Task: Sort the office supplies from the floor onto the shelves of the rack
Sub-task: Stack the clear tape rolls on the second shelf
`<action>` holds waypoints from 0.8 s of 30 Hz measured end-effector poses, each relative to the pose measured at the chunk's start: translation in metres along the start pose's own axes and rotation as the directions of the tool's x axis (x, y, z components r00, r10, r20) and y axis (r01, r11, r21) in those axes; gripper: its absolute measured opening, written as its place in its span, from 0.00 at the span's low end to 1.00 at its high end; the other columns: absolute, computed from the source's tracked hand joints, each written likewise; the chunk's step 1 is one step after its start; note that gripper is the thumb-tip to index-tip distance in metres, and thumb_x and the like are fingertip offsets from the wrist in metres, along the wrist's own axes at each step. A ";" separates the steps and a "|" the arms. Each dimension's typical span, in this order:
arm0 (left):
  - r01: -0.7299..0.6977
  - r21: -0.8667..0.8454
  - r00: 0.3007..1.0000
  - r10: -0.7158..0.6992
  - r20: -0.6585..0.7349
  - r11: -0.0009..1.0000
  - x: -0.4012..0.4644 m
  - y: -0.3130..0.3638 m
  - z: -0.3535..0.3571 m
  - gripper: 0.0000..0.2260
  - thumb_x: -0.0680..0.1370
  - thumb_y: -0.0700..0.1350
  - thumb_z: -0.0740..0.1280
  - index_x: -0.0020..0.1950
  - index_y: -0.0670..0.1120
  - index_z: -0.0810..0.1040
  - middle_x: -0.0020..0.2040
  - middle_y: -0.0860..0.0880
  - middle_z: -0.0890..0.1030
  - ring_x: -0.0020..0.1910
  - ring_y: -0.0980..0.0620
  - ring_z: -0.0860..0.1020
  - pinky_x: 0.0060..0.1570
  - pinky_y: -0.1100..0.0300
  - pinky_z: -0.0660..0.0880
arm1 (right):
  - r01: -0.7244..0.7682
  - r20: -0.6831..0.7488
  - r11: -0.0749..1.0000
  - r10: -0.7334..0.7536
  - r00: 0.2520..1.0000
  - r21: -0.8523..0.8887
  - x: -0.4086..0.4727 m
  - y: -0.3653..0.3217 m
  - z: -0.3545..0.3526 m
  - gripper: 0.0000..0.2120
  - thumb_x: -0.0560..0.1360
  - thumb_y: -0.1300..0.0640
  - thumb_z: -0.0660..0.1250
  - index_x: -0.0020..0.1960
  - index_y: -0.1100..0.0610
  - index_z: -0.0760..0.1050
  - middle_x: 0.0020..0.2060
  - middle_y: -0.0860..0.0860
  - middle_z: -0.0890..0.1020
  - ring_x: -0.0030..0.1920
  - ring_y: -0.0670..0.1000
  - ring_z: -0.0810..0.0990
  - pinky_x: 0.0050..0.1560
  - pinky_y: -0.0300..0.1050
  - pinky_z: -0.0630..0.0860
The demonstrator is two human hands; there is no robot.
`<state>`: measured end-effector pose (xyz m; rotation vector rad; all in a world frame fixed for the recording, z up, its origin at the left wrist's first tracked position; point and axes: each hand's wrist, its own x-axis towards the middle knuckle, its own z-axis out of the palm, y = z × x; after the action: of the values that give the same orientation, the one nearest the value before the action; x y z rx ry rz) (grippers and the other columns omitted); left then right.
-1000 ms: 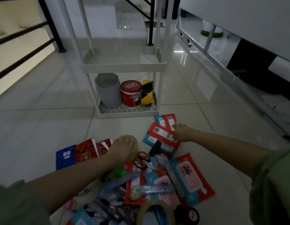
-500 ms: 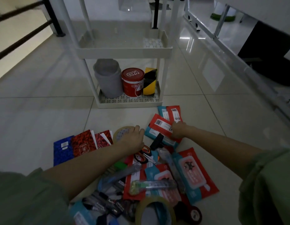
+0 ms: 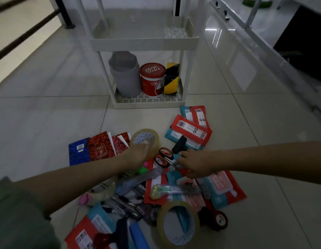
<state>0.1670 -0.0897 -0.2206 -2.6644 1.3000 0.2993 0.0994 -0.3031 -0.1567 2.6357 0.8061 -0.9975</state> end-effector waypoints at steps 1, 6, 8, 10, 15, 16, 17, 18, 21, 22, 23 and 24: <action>0.017 -0.008 1.000 -0.017 0.011 1.000 -0.004 0.000 -0.001 0.27 0.43 0.41 0.81 0.38 0.37 0.77 0.24 0.46 0.76 0.20 0.54 0.75 0.17 0.68 0.65 | -0.021 0.017 1.000 0.021 1.000 0.012 0.000 0.001 0.002 0.29 0.79 0.46 0.57 0.74 0.59 0.55 0.68 0.60 0.64 0.67 0.58 0.66 0.64 0.51 0.68; 0.161 -0.060 0.981 -0.153 0.121 0.985 -0.006 0.006 -0.028 0.21 0.77 0.41 0.62 0.68 0.39 0.63 0.59 0.41 0.77 0.56 0.44 0.77 0.48 0.54 0.73 | -0.099 -0.023 0.989 0.102 0.995 0.107 0.006 0.008 -0.011 0.32 0.79 0.46 0.56 0.75 0.61 0.50 0.71 0.60 0.62 0.69 0.58 0.65 0.68 0.52 0.66; 0.148 -0.048 0.984 -0.142 0.111 0.988 -0.006 0.011 -0.038 0.22 0.78 0.41 0.60 0.70 0.40 0.61 0.61 0.42 0.76 0.58 0.43 0.75 0.50 0.53 0.72 | -0.116 -0.092 0.968 0.140 0.986 0.224 0.008 0.008 -0.026 0.35 0.78 0.47 0.59 0.76 0.61 0.47 0.70 0.60 0.64 0.68 0.58 0.66 0.66 0.50 0.67; 0.143 -0.001 0.987 -0.142 0.081 0.990 -0.010 0.011 -0.044 0.20 0.78 0.43 0.59 0.69 0.41 0.63 0.62 0.42 0.75 0.59 0.44 0.74 0.52 0.54 0.70 | -0.103 -0.152 0.931 0.165 0.974 0.350 0.014 0.008 -0.040 0.39 0.77 0.48 0.62 0.76 0.62 0.43 0.71 0.62 0.62 0.69 0.58 0.66 0.66 0.48 0.66; 0.058 0.089 0.977 -0.038 -0.208 0.994 -0.014 -0.012 -0.062 0.20 0.66 0.39 0.69 0.58 0.42 0.73 0.50 0.44 0.79 0.51 0.45 0.78 0.57 0.54 0.70 | -0.032 -0.304 0.802 0.262 0.916 0.597 0.029 0.005 -0.067 0.57 0.69 0.48 0.73 0.75 0.62 0.32 0.74 0.62 0.55 0.73 0.59 0.59 0.71 0.48 0.61; 0.034 0.081 0.955 -0.008 -0.297 0.996 -0.013 -0.018 -0.066 0.21 0.60 0.37 0.71 0.52 0.42 0.75 0.44 0.44 0.80 0.44 0.45 0.80 0.51 0.53 0.74 | 0.022 -0.345 0.749 0.279 0.896 0.662 0.033 0.007 -0.072 0.58 0.67 0.48 0.75 0.76 0.60 0.32 0.74 0.60 0.55 0.72 0.58 0.60 0.70 0.47 0.62; 0.014 0.073 0.933 0.013 -0.361 0.997 -0.012 -0.023 -0.071 0.20 0.56 0.36 0.71 0.47 0.42 0.76 0.39 0.45 0.79 0.38 0.45 0.80 0.44 0.53 0.77 | 0.085 -0.365 0.664 0.296 0.883 0.743 0.037 0.008 -0.079 0.58 0.67 0.48 0.75 0.76 0.57 0.34 0.74 0.58 0.55 0.72 0.58 0.62 0.70 0.48 0.63; 0.007 0.073 0.910 0.024 -0.414 0.997 -0.013 -0.026 -0.080 0.19 0.55 0.36 0.69 0.44 0.42 0.76 0.36 0.46 0.79 0.35 0.46 0.80 0.40 0.54 0.77 | 0.154 -0.396 0.582 0.316 0.862 0.798 0.038 0.009 -0.086 0.55 0.68 0.48 0.74 0.77 0.55 0.37 0.74 0.57 0.57 0.71 0.59 0.63 0.70 0.50 0.64; 0.031 0.064 0.838 0.009 -0.545 0.997 -0.013 -0.038 -0.104 0.18 0.56 0.35 0.60 0.45 0.43 0.74 0.36 0.47 0.78 0.37 0.47 0.78 0.44 0.58 0.73 | 0.312 -0.540 0.496 0.427 0.725 0.810 0.040 0.012 -0.104 0.43 0.71 0.49 0.71 0.76 0.55 0.50 0.67 0.56 0.69 0.69 0.57 0.67 0.66 0.53 0.68; 0.027 0.037 0.807 0.000 -0.591 0.999 -0.012 -0.043 -0.111 0.19 0.57 0.35 0.56 0.46 0.44 0.72 0.37 0.46 0.78 0.40 0.48 0.76 0.46 0.58 0.69 | 0.351 -0.538 0.429 0.475 0.696 0.832 0.040 0.010 -0.112 0.45 0.67 0.49 0.75 0.75 0.56 0.53 0.66 0.56 0.70 0.69 0.56 0.68 0.67 0.50 0.68; 0.015 0.007 0.780 -0.008 -0.626 1.000 -0.011 -0.047 -0.119 0.19 0.59 0.35 0.52 0.47 0.44 0.69 0.38 0.44 0.78 0.42 0.48 0.72 0.48 0.58 0.66 | 0.379 -0.593 0.466 0.516 0.618 0.800 0.041 0.011 -0.118 0.48 0.62 0.47 0.78 0.73 0.56 0.55 0.66 0.55 0.70 0.67 0.55 0.70 0.67 0.50 0.69; 0.001 -0.022 0.750 -0.015 -0.661 1.000 -0.009 -0.051 -0.126 0.19 0.60 0.36 0.50 0.49 0.43 0.69 0.40 0.42 0.78 0.45 0.48 0.70 0.50 0.57 0.65 | 0.406 -0.634 0.487 0.562 0.531 0.773 0.041 0.010 -0.125 0.51 0.57 0.45 0.80 0.71 0.56 0.58 0.65 0.55 0.71 0.66 0.54 0.71 0.67 0.51 0.71</action>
<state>0.2152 -0.0811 -0.0932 -2.9007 1.4327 -0.7236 0.1986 -0.2480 -0.0903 4.1512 0.1290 0.2670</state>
